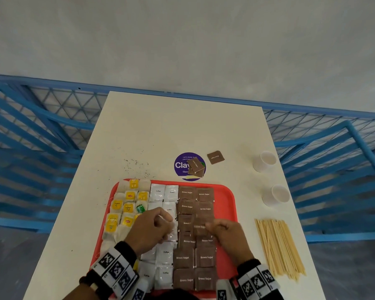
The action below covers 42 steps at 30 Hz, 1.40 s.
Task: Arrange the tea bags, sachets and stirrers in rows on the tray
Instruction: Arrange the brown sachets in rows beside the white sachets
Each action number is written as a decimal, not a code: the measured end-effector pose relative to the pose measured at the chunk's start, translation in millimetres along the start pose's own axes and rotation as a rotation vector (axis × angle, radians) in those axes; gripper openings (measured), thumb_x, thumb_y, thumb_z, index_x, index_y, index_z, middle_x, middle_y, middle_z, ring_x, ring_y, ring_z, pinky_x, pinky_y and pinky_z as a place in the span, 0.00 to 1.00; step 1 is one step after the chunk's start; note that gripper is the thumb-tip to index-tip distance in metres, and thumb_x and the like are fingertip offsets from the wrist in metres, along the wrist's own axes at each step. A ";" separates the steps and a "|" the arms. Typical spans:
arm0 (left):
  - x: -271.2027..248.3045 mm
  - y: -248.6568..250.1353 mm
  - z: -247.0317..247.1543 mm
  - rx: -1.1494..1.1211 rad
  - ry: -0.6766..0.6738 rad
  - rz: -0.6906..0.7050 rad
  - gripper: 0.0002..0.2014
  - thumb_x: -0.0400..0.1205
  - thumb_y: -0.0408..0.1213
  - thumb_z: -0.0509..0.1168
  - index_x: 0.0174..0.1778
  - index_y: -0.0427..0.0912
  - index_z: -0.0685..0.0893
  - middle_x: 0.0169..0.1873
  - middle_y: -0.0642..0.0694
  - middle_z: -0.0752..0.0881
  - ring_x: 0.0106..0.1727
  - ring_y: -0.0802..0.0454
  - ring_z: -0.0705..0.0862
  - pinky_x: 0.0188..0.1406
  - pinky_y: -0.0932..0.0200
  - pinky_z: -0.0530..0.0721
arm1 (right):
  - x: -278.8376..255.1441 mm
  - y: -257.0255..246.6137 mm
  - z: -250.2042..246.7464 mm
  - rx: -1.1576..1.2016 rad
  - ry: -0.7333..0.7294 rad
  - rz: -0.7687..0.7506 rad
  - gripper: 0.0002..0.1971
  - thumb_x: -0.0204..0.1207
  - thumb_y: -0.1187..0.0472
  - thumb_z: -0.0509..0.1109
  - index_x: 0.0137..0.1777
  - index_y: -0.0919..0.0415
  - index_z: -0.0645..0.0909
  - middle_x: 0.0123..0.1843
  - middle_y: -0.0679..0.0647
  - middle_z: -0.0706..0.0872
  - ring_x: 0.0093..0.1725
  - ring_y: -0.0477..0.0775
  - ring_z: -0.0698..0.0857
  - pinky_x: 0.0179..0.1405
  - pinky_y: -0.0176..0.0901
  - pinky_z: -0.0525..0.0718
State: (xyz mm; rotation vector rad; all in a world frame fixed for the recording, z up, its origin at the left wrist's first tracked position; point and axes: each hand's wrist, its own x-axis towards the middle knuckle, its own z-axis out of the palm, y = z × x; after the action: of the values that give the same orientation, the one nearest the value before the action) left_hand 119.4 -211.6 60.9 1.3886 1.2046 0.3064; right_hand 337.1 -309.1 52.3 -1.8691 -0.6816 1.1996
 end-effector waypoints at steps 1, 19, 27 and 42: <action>0.4 -6.4 -0.5 0.094 0.003 0.021 0.02 0.81 0.31 0.70 0.43 0.40 0.86 0.28 0.45 0.90 0.27 0.56 0.86 0.28 0.61 0.85 | 0.4 9.0 3.2 -0.032 -0.038 0.032 0.11 0.76 0.66 0.76 0.33 0.70 0.86 0.22 0.48 0.82 0.21 0.39 0.76 0.24 0.30 0.73; -11.0 -13.1 35.5 0.826 -0.378 0.238 0.26 0.84 0.32 0.55 0.72 0.66 0.77 0.79 0.62 0.72 0.78 0.52 0.72 0.74 0.50 0.74 | 3.2 28.9 37.7 -0.517 0.092 0.052 0.18 0.65 0.52 0.81 0.28 0.53 0.73 0.26 0.46 0.81 0.27 0.41 0.76 0.26 0.32 0.74; -7.1 -9.0 33.1 0.818 -0.379 0.262 0.19 0.85 0.37 0.57 0.71 0.58 0.77 0.65 0.55 0.83 0.65 0.52 0.81 0.65 0.50 0.80 | 3.9 16.3 28.3 -0.460 0.007 0.012 0.12 0.69 0.54 0.79 0.32 0.55 0.78 0.28 0.48 0.85 0.28 0.41 0.80 0.31 0.34 0.79; 143.9 83.4 -9.2 1.098 -0.150 0.199 0.15 0.84 0.53 0.63 0.41 0.46 0.81 0.41 0.47 0.85 0.43 0.46 0.83 0.47 0.52 0.84 | 152.6 -91.5 -50.0 -0.603 -0.058 -0.052 0.12 0.75 0.55 0.76 0.33 0.58 0.83 0.32 0.55 0.89 0.25 0.46 0.83 0.28 0.33 0.78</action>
State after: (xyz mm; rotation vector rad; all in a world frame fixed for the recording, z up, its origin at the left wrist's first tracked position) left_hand 212.3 -73.5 67.8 2.4225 1.1313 -0.4008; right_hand 442.9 -158.3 67.0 -2.2851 -1.2183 1.0906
